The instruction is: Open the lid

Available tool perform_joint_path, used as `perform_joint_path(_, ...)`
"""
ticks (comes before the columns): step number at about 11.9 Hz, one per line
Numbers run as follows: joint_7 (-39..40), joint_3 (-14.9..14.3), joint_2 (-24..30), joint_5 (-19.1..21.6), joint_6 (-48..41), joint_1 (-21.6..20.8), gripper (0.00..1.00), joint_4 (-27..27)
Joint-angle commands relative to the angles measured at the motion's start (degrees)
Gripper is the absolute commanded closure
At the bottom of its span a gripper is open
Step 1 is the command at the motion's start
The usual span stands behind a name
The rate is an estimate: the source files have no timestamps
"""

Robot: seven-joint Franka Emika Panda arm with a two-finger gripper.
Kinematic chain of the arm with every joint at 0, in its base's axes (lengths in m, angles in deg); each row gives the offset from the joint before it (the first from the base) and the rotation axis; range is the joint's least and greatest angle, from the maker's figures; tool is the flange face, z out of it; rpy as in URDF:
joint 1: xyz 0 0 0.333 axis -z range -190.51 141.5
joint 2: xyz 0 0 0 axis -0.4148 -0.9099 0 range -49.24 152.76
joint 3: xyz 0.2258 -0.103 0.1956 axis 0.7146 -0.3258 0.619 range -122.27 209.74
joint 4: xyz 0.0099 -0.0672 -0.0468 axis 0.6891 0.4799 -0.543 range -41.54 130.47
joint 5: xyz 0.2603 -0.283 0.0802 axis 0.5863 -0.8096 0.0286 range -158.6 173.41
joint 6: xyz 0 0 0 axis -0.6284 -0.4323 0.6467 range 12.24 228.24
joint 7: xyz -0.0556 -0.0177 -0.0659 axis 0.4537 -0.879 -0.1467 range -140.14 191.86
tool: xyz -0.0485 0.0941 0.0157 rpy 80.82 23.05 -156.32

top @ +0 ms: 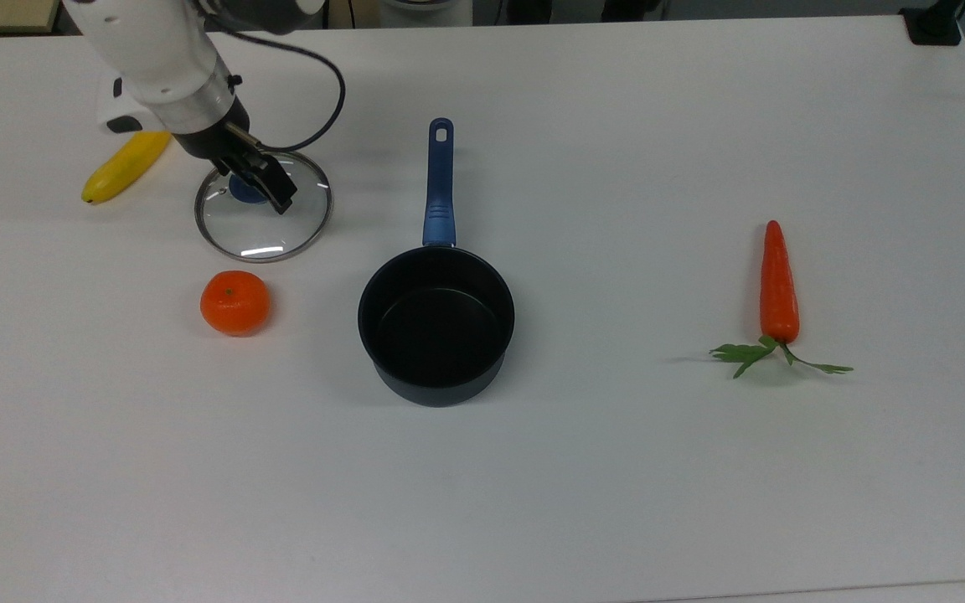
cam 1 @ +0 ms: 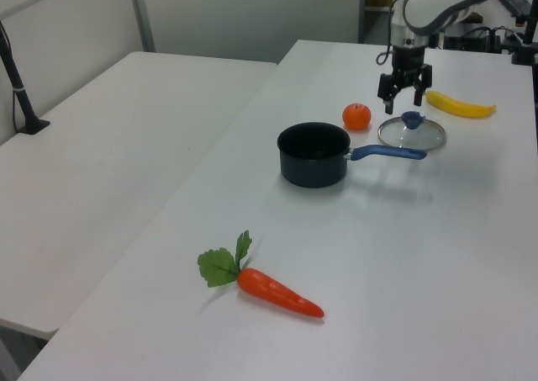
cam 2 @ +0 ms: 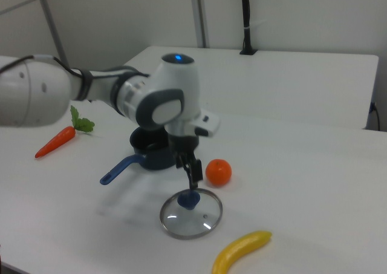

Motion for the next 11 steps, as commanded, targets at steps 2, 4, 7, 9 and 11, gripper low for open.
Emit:
perform_joint_path(2, 0.4, -4.4, 6.5, -3.2, -11.6, -10.9, 0.0, -5.2)
perform_joint_path(4, 1.1, -3.9, 9.1, -6.6, -17.5, -14.6, 0.0, -8.3)
perform_joint_path(7, 3.9, -3.6, 14.0, -7.2, -24.4, -18.5, 0.0, -8.5)
perform_joint_path(9, 4.2, -3.4, 15.0, -7.2, -25.1, -18.5, 0.0, -8.5)
perform_joint_path(11, 4.8, -3.4, 15.7, -7.2, -25.3, -18.5, 0.0, -8.4)
